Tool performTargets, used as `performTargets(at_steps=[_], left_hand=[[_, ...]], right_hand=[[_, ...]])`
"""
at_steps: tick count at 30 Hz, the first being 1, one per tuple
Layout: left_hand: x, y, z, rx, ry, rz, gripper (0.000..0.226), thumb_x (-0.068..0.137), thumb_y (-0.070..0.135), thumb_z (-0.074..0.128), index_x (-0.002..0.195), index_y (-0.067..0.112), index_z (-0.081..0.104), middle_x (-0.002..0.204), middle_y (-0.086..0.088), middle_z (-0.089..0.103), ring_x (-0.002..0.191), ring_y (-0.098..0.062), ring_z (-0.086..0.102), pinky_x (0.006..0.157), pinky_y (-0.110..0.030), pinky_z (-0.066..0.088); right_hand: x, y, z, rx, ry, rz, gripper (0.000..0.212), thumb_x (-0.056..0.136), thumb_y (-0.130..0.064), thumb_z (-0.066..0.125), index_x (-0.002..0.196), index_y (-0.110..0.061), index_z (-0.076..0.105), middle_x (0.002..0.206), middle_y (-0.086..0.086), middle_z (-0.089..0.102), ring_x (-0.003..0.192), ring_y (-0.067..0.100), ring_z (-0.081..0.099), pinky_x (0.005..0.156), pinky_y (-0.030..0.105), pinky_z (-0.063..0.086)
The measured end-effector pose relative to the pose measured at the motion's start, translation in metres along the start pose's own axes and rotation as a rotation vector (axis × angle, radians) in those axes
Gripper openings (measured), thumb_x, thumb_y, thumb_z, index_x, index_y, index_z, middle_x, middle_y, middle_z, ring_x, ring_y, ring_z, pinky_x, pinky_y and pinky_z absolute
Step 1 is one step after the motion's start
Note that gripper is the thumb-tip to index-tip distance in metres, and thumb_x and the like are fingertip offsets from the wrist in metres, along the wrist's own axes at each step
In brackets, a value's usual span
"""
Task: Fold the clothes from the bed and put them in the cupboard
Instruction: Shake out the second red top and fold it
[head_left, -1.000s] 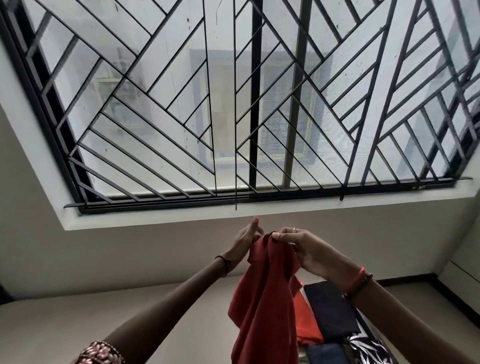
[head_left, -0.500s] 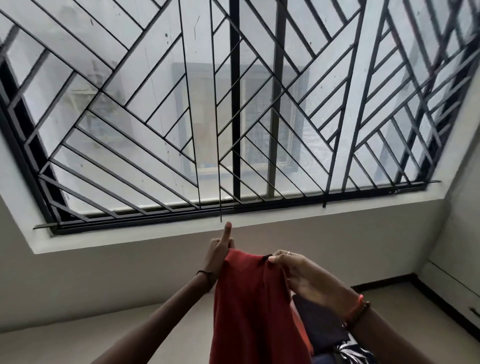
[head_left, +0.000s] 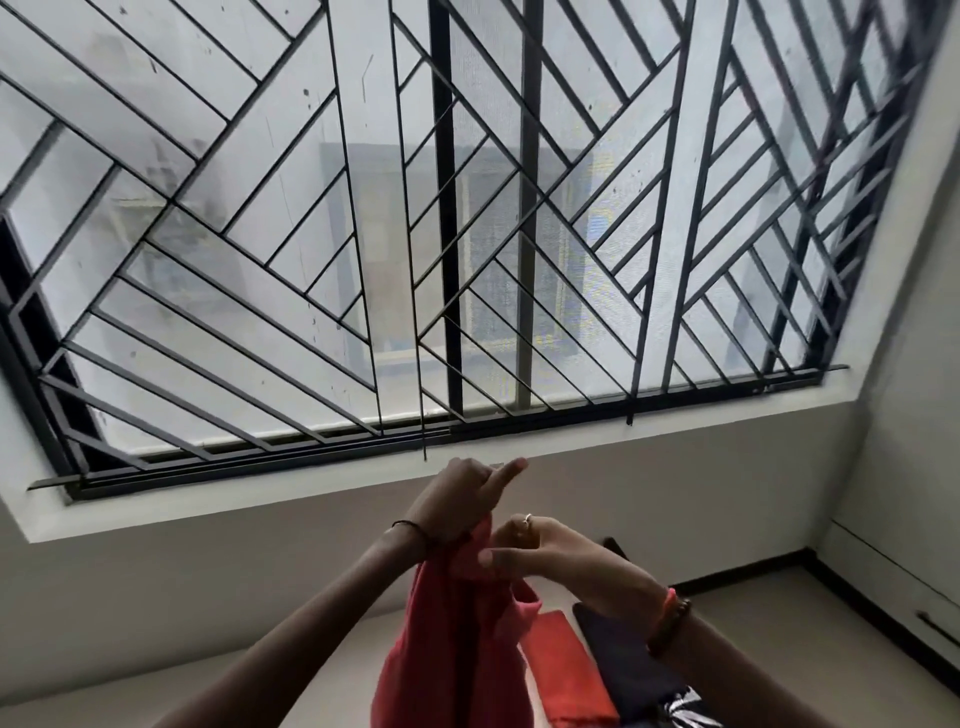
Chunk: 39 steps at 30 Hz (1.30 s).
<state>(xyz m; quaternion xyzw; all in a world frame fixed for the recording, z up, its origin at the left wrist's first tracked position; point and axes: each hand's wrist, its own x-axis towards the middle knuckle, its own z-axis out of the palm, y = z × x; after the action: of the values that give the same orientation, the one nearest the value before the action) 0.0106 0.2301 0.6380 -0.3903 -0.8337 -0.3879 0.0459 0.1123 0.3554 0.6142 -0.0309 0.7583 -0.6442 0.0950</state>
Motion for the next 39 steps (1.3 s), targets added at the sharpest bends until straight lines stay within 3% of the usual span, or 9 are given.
performTargets(at_steps=[3, 7, 12, 16, 21, 27, 31, 35, 39], left_hand=[[-0.003, 0.002, -0.001, 0.099, -0.057, 0.047, 0.063, 0.093, 0.049, 0.046, 0.041, 0.016, 0.033, 0.038, 0.004, 0.032, 0.035, -0.009, 0.031, 0.048, -0.025, 0.029], [-0.007, -0.005, -0.003, 0.141, -0.056, 0.105, 0.066, 0.088, 0.060, 0.037, 0.049, 0.008, 0.041, 0.044, -0.002, 0.037, 0.043, -0.013, 0.030, 0.051, -0.027, 0.032], [-0.007, -0.020, -0.005, -0.066, 0.150, 0.101, 0.049, 0.092, 0.051, 0.046, 0.063, 0.012, 0.052, 0.054, -0.002, 0.052, 0.049, -0.004, 0.045, 0.052, -0.025, 0.038], [-0.014, -0.043, 0.001, -0.227, 0.275, 0.016, 0.040, 0.085, 0.058, 0.051, 0.078, 0.019, 0.054, 0.081, -0.002, 0.060, 0.072, -0.011, 0.060, 0.064, -0.015, 0.043], [-0.046, -0.064, 0.005, -0.482, -0.052, -0.146, 0.079, 0.057, 0.089, 0.048, 0.086, 0.018, 0.062, 0.081, 0.008, 0.066, 0.077, 0.001, 0.062, 0.070, -0.015, 0.048], [-0.054, -0.067, 0.002, -0.461, -0.153, -0.187, 0.070, 0.057, 0.068, 0.072, 0.104, 0.016, 0.064, 0.100, 0.003, 0.069, 0.091, -0.005, 0.066, 0.086, -0.023, 0.053], [-0.052, -0.071, 0.001, -0.299, -0.239, -0.176, 0.020, 0.082, 0.016, 0.070, 0.099, 0.005, 0.069, 0.081, 0.013, 0.068, 0.075, 0.007, 0.062, 0.079, -0.017, 0.051], [-0.044, -0.063, -0.004, -0.204, -0.134, -0.106, 0.014, 0.087, -0.001, 0.060, 0.097, -0.002, 0.070, 0.082, -0.001, 0.069, 0.068, 0.013, 0.058, 0.078, -0.014, 0.049], [-0.037, -0.054, -0.009, -0.071, -0.049, -0.042, 0.023, 0.085, -0.005, 0.058, 0.100, 0.004, 0.073, 0.097, -0.008, 0.072, 0.079, 0.003, 0.064, 0.081, -0.016, 0.049]], right_hand=[[0.011, -0.001, 0.003, 0.026, 0.090, -0.022, 0.032, 0.076, -0.021, 0.079, 0.096, -0.012, 0.057, 0.084, 0.001, 0.066, 0.076, 0.008, 0.064, 0.070, 0.020, 0.048], [0.014, -0.003, 0.005, 0.042, -0.069, -0.094, 0.016, 0.083, -0.011, 0.072, 0.098, -0.008, 0.069, 0.091, 0.002, 0.070, 0.087, 0.013, 0.065, 0.083, 0.027, 0.049], [0.022, -0.004, 0.012, 0.243, -0.062, -0.079, 0.017, 0.087, 0.003, 0.061, 0.093, -0.011, 0.066, 0.087, 0.000, 0.069, 0.080, 0.010, 0.064, 0.075, 0.022, 0.053], [0.028, 0.000, 0.010, 0.387, 0.037, -0.075, 0.014, 0.084, 0.002, 0.064, 0.086, -0.012, 0.060, 0.083, 0.004, 0.065, 0.073, 0.011, 0.063, 0.070, 0.023, 0.052], [0.024, -0.003, -0.003, 0.463, 0.119, -0.093, 0.014, 0.076, 0.001, 0.066, 0.082, -0.009, 0.058, 0.080, 0.007, 0.066, 0.070, 0.013, 0.065, 0.067, 0.024, 0.054], [0.020, -0.006, -0.010, 0.508, 0.130, -0.116, 0.016, 0.072, 0.001, 0.069, 0.077, -0.012, 0.061, 0.079, 0.007, 0.064, 0.070, 0.015, 0.062, 0.065, 0.026, 0.053], [0.014, -0.015, -0.015, 0.632, 0.136, -0.084, 0.006, 0.068, -0.012, 0.071, 0.072, -0.013, 0.066, 0.073, 0.005, 0.066, 0.064, 0.015, 0.065, 0.058, 0.026, 0.055], [0.013, -0.014, -0.021, 0.700, 0.067, 0.166, 0.041, 0.089, -0.045, 0.055, 0.085, -0.005, 0.066, 0.074, 0.008, 0.067, 0.061, 0.016, 0.065, 0.059, 0.026, 0.055], [0.018, 0.000, -0.022, 0.619, 0.008, 0.385, 0.046, 0.080, -0.049, 0.062, 0.063, -0.007, 0.061, 0.050, 0.001, 0.059, 0.038, 0.008, 0.051, 0.047, 0.018, 0.045]])
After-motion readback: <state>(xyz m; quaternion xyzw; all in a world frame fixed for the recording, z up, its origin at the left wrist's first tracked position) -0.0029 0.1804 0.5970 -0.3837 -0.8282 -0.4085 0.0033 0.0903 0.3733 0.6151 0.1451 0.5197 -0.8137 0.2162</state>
